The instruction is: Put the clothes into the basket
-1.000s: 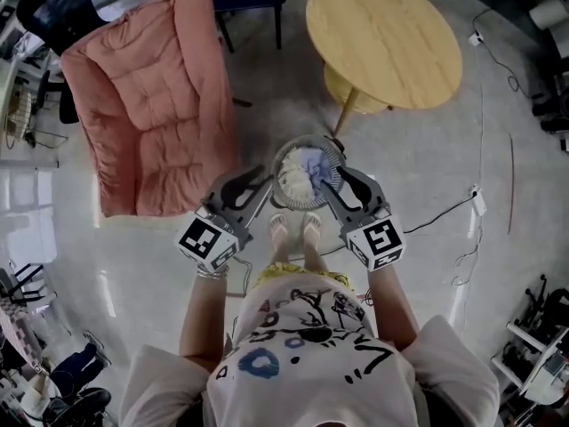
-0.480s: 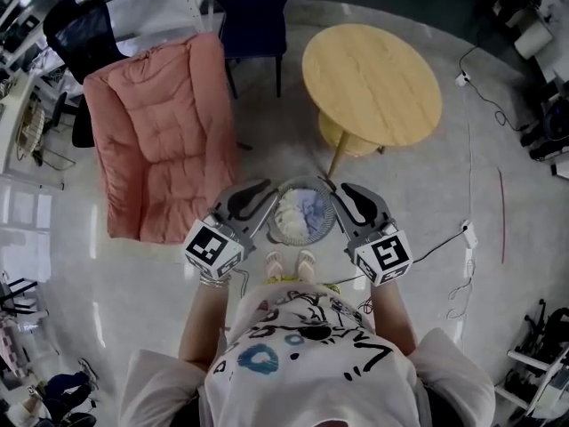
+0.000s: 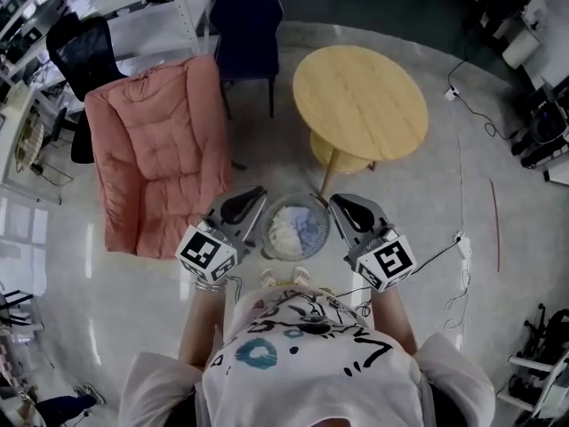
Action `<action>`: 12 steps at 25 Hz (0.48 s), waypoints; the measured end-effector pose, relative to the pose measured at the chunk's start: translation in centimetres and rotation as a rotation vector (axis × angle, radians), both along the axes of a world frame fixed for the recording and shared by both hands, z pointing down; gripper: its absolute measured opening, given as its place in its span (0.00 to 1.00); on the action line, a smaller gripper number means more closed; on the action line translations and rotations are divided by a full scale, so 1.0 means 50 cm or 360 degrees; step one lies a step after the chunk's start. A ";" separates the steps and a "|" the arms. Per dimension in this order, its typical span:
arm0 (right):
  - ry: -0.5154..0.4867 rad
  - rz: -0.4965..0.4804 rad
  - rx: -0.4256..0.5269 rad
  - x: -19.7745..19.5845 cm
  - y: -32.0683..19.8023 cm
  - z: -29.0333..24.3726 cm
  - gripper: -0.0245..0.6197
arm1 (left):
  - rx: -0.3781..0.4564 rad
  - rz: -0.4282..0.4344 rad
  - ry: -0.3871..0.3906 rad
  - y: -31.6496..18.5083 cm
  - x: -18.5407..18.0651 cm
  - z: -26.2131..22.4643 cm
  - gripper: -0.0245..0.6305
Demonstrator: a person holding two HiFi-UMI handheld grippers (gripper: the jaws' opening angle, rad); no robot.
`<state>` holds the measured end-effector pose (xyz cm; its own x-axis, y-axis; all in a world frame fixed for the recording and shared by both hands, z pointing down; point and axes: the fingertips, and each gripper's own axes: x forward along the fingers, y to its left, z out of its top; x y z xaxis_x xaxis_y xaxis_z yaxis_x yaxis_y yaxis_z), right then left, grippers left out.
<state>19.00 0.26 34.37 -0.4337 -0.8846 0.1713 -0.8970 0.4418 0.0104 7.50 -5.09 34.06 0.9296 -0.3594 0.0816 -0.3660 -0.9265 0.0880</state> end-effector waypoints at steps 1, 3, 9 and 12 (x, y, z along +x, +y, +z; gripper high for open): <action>0.0001 -0.0008 0.0016 0.000 0.000 -0.005 0.09 | 0.0012 0.0011 -0.0006 0.000 0.001 -0.002 0.09; 0.0003 -0.0013 0.0042 0.004 -0.003 -0.017 0.08 | 0.0041 0.0037 -0.0017 -0.002 0.002 -0.008 0.07; 0.0027 0.0055 0.0076 0.041 -0.009 -0.037 0.08 | 0.0077 -0.0017 0.0000 -0.030 -0.023 -0.032 0.06; 0.0040 0.0092 0.0077 0.059 -0.008 -0.037 0.08 | 0.0100 -0.0074 -0.0005 -0.047 -0.047 -0.038 0.06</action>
